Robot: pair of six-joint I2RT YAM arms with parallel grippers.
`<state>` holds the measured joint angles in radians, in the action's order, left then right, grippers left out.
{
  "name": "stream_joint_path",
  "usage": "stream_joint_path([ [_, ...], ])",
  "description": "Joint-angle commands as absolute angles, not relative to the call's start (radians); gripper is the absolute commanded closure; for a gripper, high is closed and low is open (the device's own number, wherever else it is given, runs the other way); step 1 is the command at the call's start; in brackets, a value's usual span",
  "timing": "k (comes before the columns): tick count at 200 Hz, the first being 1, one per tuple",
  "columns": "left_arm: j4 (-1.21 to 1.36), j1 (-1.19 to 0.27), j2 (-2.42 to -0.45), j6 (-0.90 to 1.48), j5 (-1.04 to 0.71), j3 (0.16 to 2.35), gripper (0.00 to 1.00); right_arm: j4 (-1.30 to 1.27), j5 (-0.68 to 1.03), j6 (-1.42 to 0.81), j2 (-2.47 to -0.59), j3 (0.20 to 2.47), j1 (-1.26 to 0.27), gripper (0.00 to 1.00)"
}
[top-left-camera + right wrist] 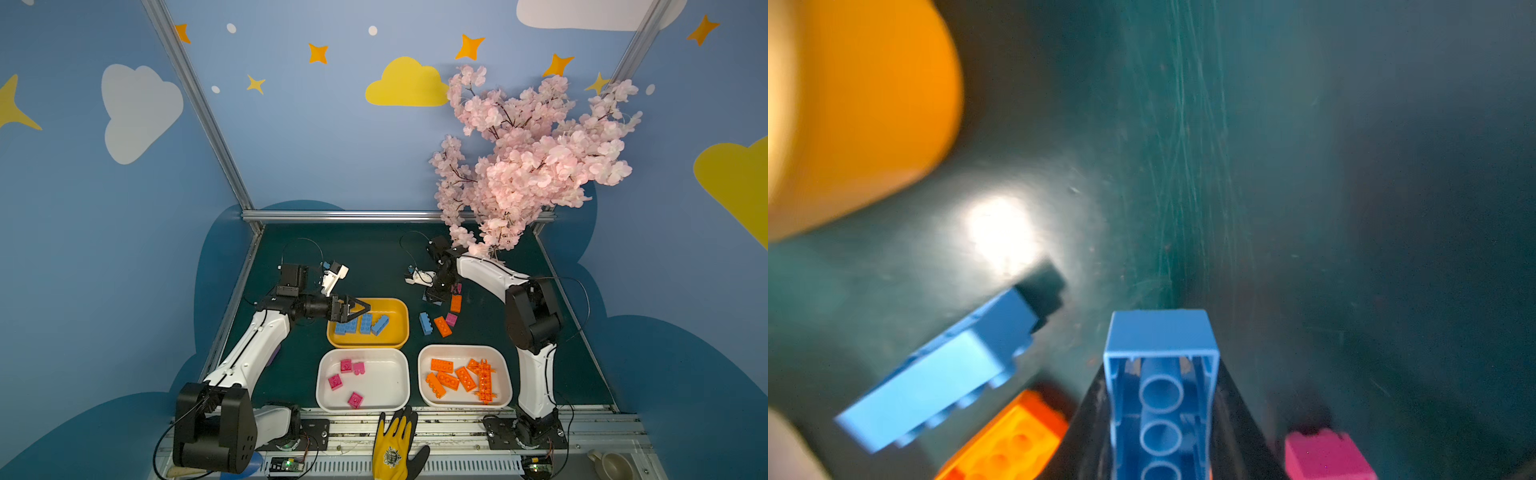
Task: Sort the legos into containers by color
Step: 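Lower the right gripper and grasp a light blue brick in the pile, then carry the light blue brick with the right gripper into the yellow bin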
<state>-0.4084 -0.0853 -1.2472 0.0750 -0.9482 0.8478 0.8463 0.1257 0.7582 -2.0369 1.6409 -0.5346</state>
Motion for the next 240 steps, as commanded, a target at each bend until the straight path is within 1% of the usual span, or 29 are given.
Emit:
stream_joint_path([
  [1,-0.443,-0.069,-1.229,0.051,-0.95,0.873,0.0,0.868,0.22,0.732,-1.898,1.623,-0.589,0.8],
  [20,-0.465,-0.05,-1.227,0.04,-0.952,0.885,0.01,0.872,0.245,0.711,-1.851,1.61,-0.652,0.8],
  [41,-0.487,-0.029,-1.216,0.028,-0.949,0.894,0.01,0.877,0.258,0.675,-1.84,1.623,-0.715,0.8],
  [80,-0.495,0.012,-1.193,0.024,-0.94,0.886,0.01,0.853,0.273,0.643,-1.914,1.666,-0.826,0.8],
  [134,-0.462,0.021,-1.16,0.05,-0.932,0.851,0.01,0.864,0.187,0.636,-2.056,1.731,-0.854,0.79],
  [196,-0.445,0.022,-1.157,0.057,-0.931,0.832,0.01,0.891,0.113,0.653,-2.127,1.74,-0.867,0.79],
  [205,-0.442,0.023,-1.157,0.058,-0.933,0.831,0.0,0.888,0.105,0.658,-2.131,1.74,-0.869,0.78],
  [223,-0.439,0.022,-1.163,0.058,-0.934,0.832,0.0,0.881,0.094,0.66,-2.132,1.743,-0.872,0.72],
  [229,-0.439,0.022,-1.163,0.058,-0.934,0.833,0.0,0.88,0.094,0.658,-2.132,1.748,-0.873,0.69],
  [240,-0.438,0.023,-1.165,0.057,-0.934,0.833,0.0,0.879,0.098,0.657,-2.132,1.758,-0.873,0.58],
])
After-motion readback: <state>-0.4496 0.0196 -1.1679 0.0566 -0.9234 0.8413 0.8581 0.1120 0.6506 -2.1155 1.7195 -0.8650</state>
